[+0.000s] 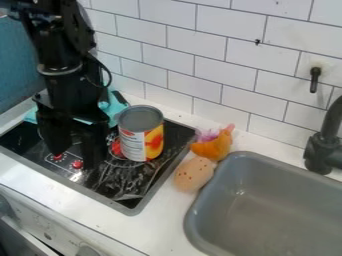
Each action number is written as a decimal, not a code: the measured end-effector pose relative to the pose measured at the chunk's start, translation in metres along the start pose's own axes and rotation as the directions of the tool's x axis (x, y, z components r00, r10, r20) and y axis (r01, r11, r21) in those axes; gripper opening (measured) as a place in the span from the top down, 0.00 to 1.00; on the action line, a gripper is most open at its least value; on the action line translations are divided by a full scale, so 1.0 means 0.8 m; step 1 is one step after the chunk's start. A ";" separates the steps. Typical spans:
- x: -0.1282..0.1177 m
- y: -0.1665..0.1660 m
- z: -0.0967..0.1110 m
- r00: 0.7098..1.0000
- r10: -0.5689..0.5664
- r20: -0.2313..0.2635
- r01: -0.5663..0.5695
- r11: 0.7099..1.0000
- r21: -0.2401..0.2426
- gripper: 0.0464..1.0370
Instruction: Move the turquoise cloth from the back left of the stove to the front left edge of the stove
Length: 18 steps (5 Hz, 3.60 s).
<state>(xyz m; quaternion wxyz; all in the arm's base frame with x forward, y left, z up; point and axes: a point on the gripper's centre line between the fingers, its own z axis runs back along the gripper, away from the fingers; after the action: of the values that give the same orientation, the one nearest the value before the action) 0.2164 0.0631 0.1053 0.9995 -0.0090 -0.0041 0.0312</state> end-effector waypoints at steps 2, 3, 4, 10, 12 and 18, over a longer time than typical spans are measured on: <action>0.044 0.041 0.031 0.995 -0.004 0.096 0.011 0.997 -0.076 0.04; 0.075 0.075 0.057 0.986 0.053 0.156 -0.038 0.995 -0.096 0.04; 0.100 0.108 0.064 0.980 0.099 0.174 -0.086 0.993 -0.079 0.04; 0.187 0.189 -0.057 0.965 0.252 0.072 -0.251 0.968 -0.025 0.04; 0.170 0.190 -0.072 0.977 0.214 -0.001 -0.214 0.975 -0.056 0.04; -0.041 0.188 -0.061 0.956 0.103 -0.275 -0.107 0.994 0.003 0.04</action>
<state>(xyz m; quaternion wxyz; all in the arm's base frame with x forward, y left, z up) 0.1745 0.2100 0.0538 0.9872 -0.0194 0.1349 0.0827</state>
